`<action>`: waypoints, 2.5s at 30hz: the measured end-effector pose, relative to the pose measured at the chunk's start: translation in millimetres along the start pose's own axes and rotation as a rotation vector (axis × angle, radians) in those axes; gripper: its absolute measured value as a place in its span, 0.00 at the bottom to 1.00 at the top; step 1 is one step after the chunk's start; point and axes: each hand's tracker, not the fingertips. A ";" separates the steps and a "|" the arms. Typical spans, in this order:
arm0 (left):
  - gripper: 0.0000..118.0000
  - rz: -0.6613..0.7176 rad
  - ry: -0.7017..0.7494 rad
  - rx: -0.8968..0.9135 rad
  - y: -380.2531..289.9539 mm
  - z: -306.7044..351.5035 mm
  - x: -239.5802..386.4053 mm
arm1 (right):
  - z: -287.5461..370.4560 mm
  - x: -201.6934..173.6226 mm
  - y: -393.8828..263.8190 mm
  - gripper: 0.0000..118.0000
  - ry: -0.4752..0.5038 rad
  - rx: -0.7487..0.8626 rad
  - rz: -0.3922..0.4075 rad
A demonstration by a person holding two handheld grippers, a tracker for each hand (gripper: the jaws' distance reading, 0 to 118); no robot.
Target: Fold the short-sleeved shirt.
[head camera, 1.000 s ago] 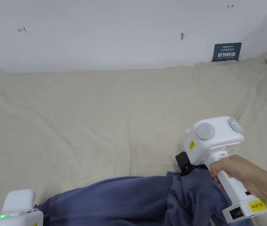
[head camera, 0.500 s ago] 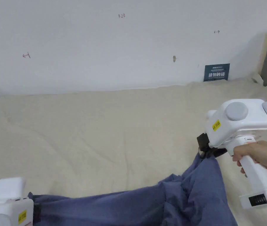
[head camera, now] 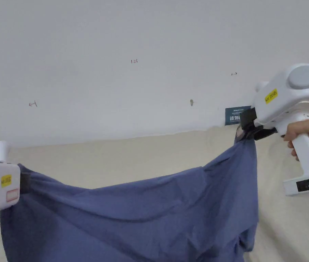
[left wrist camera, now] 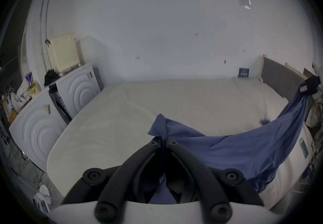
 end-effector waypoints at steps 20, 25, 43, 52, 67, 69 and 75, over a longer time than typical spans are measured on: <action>0.03 0.035 0.083 0.180 220.8 -32.0 -25.0 | 52.4 36.9 171.8 0.06 0.020 0.239 -0.208; 0.03 0.019 0.084 0.218 251.3 -47.1 -11.6 | 45.5 25.3 194.9 0.06 0.018 0.261 -0.191; 0.03 -0.031 0.132 0.314 325.4 -124.2 6.5 | -15.8 12.5 241.2 0.06 -0.006 0.276 -0.193; 0.03 -0.002 0.118 0.185 233.4 -174.8 7.6 | -86.7 8.1 152.8 0.06 -0.039 0.118 -0.193; 0.03 0.000 0.012 -0.298 -45.6 -277.0 21.2 | -264.6 108.1 -46.5 0.06 -0.098 -0.327 -0.342; 0.03 -0.018 0.026 -0.316 -57.6 -268.6 18.8 | -261.2 124.1 -52.4 0.06 -0.083 -0.337 -0.394; 0.03 0.035 -0.072 -0.281 -115.4 -187.8 -7.9 | -208.3 129.5 -107.8 0.06 -0.064 -0.319 -0.354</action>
